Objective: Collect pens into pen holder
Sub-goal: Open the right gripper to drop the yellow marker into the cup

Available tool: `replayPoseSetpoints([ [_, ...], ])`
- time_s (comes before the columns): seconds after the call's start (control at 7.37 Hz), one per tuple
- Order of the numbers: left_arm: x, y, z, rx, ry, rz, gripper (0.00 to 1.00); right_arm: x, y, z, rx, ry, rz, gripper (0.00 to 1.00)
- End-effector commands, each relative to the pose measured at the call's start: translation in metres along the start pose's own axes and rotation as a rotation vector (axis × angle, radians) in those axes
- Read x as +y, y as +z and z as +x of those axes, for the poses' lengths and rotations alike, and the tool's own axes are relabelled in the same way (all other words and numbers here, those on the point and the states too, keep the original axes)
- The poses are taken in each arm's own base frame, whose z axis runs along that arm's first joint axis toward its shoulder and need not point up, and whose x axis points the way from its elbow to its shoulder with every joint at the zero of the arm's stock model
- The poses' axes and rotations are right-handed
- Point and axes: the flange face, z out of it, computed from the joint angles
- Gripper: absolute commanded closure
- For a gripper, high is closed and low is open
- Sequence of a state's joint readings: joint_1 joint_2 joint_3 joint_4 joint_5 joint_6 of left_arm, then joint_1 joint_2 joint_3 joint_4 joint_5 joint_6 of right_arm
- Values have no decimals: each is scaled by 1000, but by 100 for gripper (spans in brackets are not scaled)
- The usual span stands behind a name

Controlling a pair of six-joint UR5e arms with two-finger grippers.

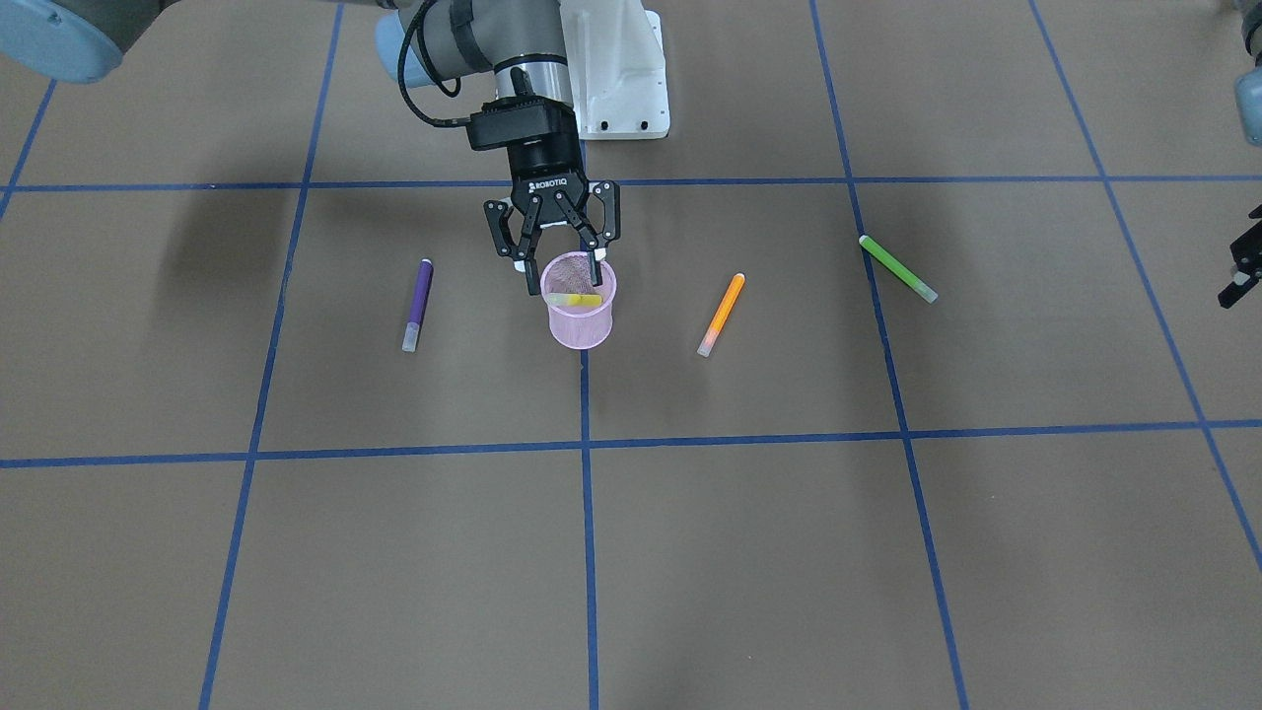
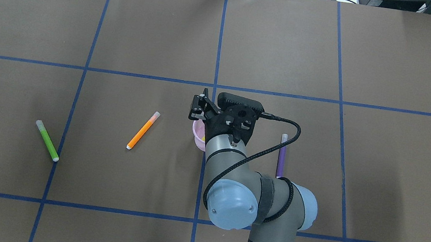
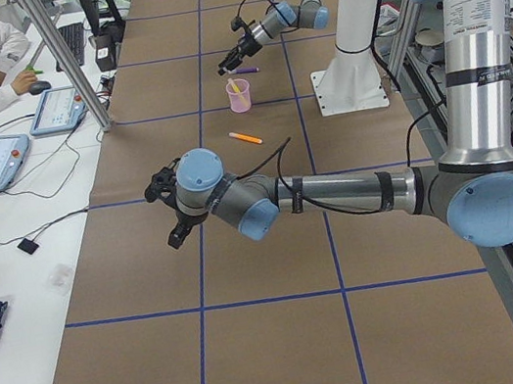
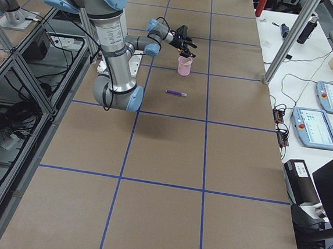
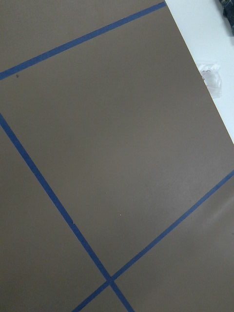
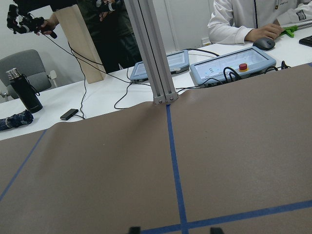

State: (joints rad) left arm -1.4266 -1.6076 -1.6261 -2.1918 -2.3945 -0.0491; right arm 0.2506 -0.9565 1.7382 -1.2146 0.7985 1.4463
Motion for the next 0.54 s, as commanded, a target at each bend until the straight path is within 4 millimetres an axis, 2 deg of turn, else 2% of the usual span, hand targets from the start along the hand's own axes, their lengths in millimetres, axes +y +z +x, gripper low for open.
replayPoseSetpoints([
  [0.0, 0, 0, 0, 0, 0, 1, 0, -50, 31, 25, 80, -6, -170, 1],
  [0.14, 0, 0, 0, 0, -2, 1, 0, -74, 50, 44, 128, -11, -278, 1],
  [0.27, 1, 0, 0, 0, -4, -1, 0, -87, 60, 60, 145, -67, -345, 1],
  [0.41, 0, 0, 0, 0, -14, 1, 0, -82, 67, 86, 162, -119, -421, 1],
])
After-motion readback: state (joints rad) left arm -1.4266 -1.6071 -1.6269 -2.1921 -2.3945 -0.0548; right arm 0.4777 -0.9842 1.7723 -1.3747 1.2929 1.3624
